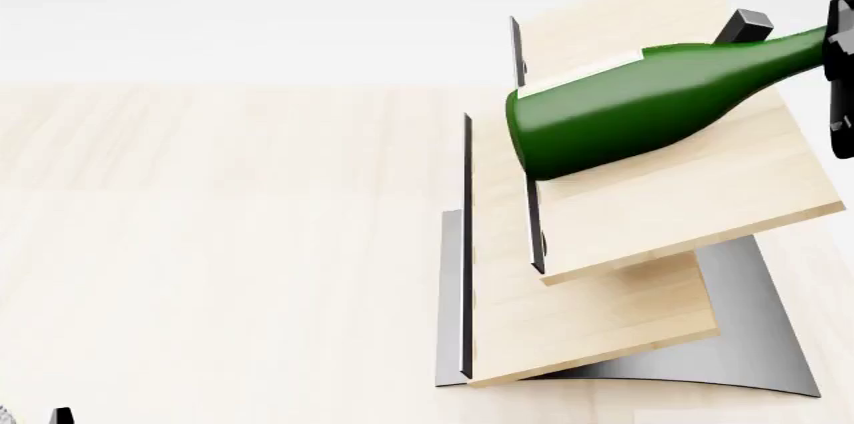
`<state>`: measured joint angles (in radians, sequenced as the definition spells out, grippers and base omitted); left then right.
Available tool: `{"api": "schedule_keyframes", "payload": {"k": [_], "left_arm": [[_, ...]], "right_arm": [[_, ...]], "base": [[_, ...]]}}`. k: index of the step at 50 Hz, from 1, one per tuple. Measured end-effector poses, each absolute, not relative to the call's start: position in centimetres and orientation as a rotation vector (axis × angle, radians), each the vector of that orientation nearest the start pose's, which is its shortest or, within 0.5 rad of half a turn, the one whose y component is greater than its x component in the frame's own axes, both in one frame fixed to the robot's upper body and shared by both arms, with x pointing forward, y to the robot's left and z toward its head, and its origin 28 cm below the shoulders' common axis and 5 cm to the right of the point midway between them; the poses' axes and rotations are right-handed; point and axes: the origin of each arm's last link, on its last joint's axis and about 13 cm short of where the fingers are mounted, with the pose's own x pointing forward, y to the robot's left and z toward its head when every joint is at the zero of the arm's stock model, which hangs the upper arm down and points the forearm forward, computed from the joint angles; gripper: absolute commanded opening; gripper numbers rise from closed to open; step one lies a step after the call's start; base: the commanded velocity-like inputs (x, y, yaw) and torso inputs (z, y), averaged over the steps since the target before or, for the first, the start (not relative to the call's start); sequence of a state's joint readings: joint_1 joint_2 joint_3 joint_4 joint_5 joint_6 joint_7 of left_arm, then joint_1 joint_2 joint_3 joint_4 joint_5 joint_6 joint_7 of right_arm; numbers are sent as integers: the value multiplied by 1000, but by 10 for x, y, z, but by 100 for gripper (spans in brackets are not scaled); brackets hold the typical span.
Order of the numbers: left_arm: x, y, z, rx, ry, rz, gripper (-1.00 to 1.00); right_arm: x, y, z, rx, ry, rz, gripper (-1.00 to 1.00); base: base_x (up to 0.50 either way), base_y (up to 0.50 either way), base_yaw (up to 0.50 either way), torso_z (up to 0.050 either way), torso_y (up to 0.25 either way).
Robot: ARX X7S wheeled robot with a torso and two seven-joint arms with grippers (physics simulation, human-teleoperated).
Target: Put the wine bottle on the wine rack.
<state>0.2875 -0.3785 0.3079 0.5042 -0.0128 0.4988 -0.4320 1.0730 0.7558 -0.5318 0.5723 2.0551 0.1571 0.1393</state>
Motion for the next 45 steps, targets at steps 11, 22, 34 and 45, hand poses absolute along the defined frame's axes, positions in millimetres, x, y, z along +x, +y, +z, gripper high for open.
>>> {"api": "schedule_keyframes", "payload": {"k": [11, 22, 34, 45], "left_arm": [[132, 200, 93, -32, -642, -61, 100], [131, 200, 94, -32, -641, -64, 100], [131, 199, 93, -30, -640, -66, 100], [131, 199, 93, -30, -640, -67, 100]], "right_arm": [[351, -249, 243, 1141, -98, 114, 100], [351, -251, 244, 1132, -107, 123, 100], [345, -260, 243, 1142, -136, 108, 100], [339, -270, 238, 1156, -161, 81, 100]], "base": [[0, 0, 0, 0, 0], [0, 0, 0, 0, 0], [0, 0, 0, 0, 0], [0, 0, 0, 0, 0]]}}
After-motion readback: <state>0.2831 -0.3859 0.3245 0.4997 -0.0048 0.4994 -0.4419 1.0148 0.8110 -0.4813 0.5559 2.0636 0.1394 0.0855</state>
